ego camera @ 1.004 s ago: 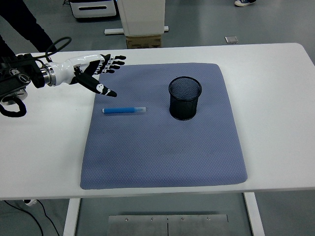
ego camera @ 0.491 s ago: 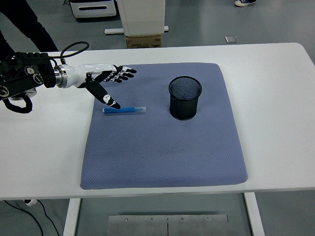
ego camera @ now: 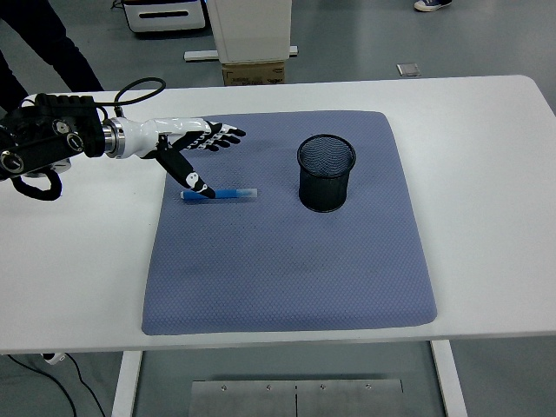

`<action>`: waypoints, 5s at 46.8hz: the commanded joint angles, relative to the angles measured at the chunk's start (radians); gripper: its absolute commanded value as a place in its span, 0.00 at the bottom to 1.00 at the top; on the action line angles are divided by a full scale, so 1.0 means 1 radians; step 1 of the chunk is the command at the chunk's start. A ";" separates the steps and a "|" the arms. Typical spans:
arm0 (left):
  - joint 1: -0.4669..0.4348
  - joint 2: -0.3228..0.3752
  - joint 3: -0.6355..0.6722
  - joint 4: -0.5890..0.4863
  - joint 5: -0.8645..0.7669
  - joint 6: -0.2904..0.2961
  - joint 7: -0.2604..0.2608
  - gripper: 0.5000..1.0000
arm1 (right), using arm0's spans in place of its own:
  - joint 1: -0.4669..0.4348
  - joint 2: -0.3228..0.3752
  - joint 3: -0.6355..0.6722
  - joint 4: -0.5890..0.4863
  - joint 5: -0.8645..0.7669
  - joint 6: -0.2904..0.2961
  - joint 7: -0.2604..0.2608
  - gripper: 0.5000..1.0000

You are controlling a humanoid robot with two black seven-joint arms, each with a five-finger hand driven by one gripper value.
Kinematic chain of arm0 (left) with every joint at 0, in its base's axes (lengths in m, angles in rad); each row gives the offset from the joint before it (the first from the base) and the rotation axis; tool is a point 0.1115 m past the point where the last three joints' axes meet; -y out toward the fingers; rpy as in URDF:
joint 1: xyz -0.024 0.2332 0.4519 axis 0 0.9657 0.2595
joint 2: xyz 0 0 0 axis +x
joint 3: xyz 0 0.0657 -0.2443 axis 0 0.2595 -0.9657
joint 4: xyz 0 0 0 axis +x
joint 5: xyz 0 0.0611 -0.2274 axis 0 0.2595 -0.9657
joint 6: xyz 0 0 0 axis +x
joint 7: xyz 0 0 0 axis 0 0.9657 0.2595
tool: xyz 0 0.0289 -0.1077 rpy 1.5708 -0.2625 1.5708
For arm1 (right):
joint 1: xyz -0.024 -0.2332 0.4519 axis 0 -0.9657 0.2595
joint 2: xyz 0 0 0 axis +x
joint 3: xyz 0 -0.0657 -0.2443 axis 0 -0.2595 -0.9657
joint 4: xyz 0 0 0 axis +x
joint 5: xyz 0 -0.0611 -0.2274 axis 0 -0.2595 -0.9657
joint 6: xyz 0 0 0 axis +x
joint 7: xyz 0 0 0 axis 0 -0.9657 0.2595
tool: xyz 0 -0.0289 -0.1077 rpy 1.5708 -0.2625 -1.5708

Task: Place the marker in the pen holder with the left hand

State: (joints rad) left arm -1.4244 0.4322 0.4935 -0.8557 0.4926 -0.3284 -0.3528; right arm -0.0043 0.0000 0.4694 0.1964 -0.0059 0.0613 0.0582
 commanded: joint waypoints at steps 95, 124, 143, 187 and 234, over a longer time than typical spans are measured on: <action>-0.054 -0.158 0.048 0.000 0.373 0.058 0.089 1.00 | 0.000 0.000 0.000 0.000 0.000 0.000 0.000 1.00; -0.065 -0.170 0.048 0.000 0.451 0.057 0.089 0.94 | 0.001 0.000 0.000 0.000 0.000 0.000 0.000 1.00; -0.068 -0.173 0.048 0.001 0.503 0.026 0.090 0.73 | 0.000 0.000 0.000 0.000 0.000 0.000 0.000 1.00; -0.074 -0.173 0.066 0.006 0.532 0.029 0.090 0.38 | 0.000 0.000 -0.002 0.000 0.000 0.000 0.000 1.00; -0.073 -0.178 0.076 0.009 0.552 0.031 0.089 0.12 | 0.000 0.000 0.000 0.000 0.000 0.000 0.000 1.00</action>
State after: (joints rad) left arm -1.4972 0.2546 0.5694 -0.8467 1.0447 -0.2960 -0.2623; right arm -0.0045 0.0000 0.4692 0.1963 -0.0061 0.0614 0.0582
